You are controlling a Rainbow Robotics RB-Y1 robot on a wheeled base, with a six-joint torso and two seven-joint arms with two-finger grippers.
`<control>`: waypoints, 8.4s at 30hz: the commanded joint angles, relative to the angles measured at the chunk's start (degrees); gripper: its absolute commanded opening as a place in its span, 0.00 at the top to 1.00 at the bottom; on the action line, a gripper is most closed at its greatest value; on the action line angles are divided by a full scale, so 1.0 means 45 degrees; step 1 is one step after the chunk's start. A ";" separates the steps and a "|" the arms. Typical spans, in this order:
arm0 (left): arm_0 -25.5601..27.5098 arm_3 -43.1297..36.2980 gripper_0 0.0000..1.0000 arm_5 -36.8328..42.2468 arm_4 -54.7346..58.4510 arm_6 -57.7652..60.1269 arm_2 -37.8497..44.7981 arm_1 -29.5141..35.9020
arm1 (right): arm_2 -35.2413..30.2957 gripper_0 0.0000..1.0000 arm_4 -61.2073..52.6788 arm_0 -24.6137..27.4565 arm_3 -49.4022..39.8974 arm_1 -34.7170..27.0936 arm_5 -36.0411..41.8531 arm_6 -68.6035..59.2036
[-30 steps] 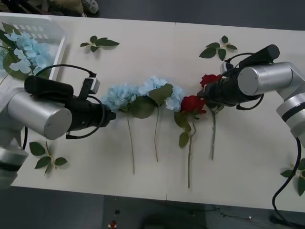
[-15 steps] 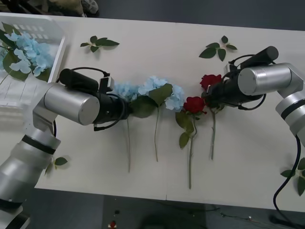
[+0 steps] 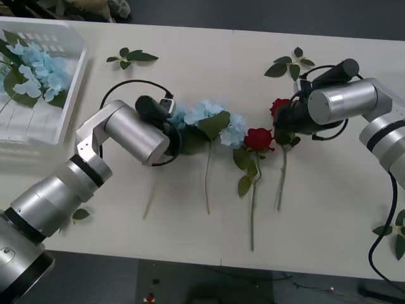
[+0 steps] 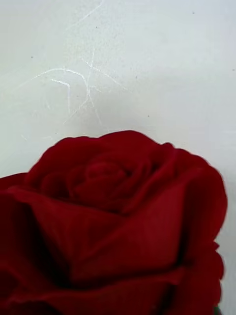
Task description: Put the red flowers into the right box and the blue flowers into the left box
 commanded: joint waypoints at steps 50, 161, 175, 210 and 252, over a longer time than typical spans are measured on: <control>-0.0051 0.0784 1.00 0.5220 0.3608 -1.3077 0.7642 0.8445 | -0.4412 1.00 0.4661 0.0005 0.0389 -0.6095 0.2117 0.6572; 0.0984 -0.2692 0.02 -0.3179 0.4331 -0.4015 -0.2007 0.0828 | 0.2052 0.00 -0.0027 0.3833 -0.7560 -0.0900 0.0711 -0.1807; 0.0984 -0.2673 1.00 -0.3393 0.3960 -0.3956 -0.2925 0.0691 | 0.2228 0.91 0.0500 0.3833 -0.6974 -0.0568 0.0554 -0.1670; 0.2644 -1.1813 1.00 0.7407 0.2730 -0.5070 0.4751 0.5906 | -0.4256 1.00 -0.1648 0.5454 -1.1622 -0.3986 0.5262 -0.1494; 0.5633 -0.5036 0.94 0.2759 0.0776 -1.1085 0.8267 0.7879 | -0.6209 1.00 0.4680 0.3227 0.1776 -0.6505 -0.2082 0.8604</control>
